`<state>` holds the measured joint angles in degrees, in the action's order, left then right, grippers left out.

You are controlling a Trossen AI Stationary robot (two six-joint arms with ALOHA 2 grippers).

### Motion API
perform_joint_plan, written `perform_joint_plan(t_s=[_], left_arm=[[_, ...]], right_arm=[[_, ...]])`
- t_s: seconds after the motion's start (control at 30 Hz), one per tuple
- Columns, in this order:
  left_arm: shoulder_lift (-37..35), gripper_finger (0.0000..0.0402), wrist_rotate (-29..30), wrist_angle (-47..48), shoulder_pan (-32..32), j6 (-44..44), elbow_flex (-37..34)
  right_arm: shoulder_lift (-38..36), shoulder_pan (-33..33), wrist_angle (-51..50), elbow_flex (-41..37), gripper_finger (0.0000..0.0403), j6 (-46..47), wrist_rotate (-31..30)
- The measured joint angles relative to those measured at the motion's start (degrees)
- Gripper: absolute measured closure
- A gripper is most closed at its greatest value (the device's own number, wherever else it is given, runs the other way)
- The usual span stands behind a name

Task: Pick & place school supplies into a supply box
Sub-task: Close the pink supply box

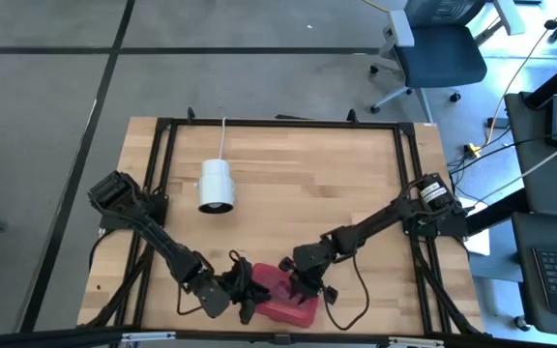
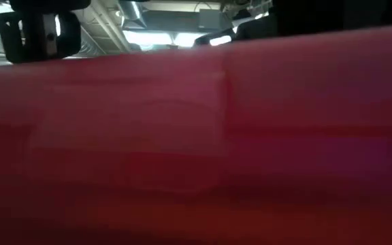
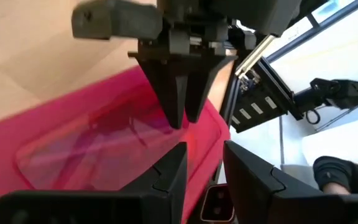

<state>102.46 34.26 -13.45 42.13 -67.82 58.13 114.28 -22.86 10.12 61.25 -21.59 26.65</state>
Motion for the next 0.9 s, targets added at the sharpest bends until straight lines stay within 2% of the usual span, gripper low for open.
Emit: perform_joint_plan(t_s=[0.33,0.9], left_arm=[[0.22,0.0304,-1.3,-0.02,0.53,-5.03,0.0],[0.22,0.0304,-0.7,-0.02,1.66,-9.48,0.0]], right_arm=[[-0.07,3.36,-4.92,0.03,0.028,-8.53,5.12],[-4.7,5.37,-17.38,-0.2,0.028,-23.84,4.26]])
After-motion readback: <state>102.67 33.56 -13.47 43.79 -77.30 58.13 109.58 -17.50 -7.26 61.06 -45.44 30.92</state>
